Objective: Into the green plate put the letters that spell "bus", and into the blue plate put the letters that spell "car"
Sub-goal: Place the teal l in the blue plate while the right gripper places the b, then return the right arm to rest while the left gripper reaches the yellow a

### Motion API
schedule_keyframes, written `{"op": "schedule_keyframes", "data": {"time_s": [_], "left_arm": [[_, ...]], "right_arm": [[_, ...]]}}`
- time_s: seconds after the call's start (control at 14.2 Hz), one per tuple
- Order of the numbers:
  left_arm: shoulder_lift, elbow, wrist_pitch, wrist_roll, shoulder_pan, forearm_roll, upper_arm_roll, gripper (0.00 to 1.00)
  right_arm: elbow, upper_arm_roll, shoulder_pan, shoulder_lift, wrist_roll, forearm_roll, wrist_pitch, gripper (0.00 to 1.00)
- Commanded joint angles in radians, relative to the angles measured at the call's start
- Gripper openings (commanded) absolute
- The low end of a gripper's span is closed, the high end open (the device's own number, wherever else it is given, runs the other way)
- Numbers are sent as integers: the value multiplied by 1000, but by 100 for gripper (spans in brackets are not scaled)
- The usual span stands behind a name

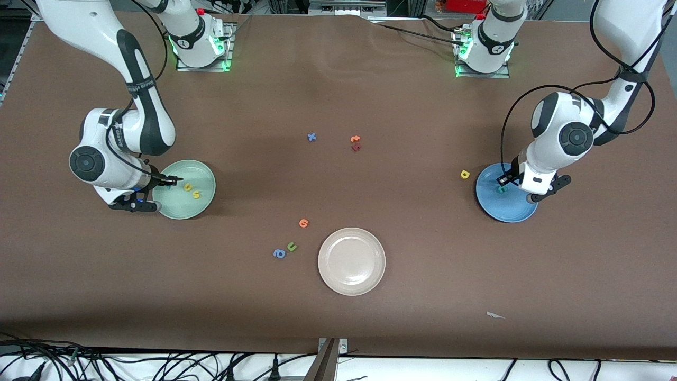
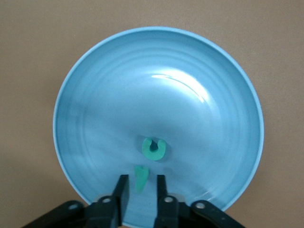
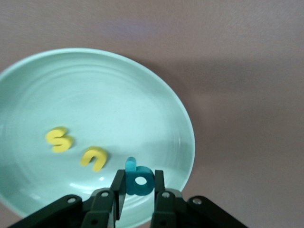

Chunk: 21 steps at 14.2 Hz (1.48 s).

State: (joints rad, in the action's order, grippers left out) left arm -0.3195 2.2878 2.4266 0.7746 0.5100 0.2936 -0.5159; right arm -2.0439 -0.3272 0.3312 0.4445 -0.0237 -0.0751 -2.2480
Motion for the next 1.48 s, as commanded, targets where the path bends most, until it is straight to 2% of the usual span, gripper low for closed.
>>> {"op": "schedule_keyframes", "data": {"time_s": [0.0, 0.07, 0.21, 0.35, 0.63, 0.85, 1.13, 1.34, 1.41], "left_arm": [[23, -4, -14, 21, 2, -57, -15, 99], [26, -16, -14, 88, -8, -100, -28, 99], [27, -21, -14, 300, -10, -117, -87, 99], [27, -22, -9, 514, -13, -114, -134, 99], [23, -5, 9, 820, -47, -96, -144, 98], [8, 28, 45, 1053, -51, 68, -147, 98], [-88, 29, 68, 1193, -70, 218, -150, 98], [-130, 25, 69, 1298, -76, 320, -150, 98], [-134, 25, 69, 1299, -87, 323, -150, 98]], "right_arm": [[4, 8, 5, 17, 19, -34, -18, 90], [8, 10, 5, 13, 19, -34, -15, 100], [42, 14, 11, -7, 10, -34, 46, 100], [134, 14, 12, -12, 4, -34, 183, 100], [341, 20, 22, -13, -30, -34, 431, 100], [494, 20, 37, -13, -22, -34, 566, 100], [666, 20, 46, -26, -19, -34, 741, 100], [682, 29, 29, -93, -24, -29, 780, 100], [683, 61, 10, -116, -22, -20, 782, 100]]}}
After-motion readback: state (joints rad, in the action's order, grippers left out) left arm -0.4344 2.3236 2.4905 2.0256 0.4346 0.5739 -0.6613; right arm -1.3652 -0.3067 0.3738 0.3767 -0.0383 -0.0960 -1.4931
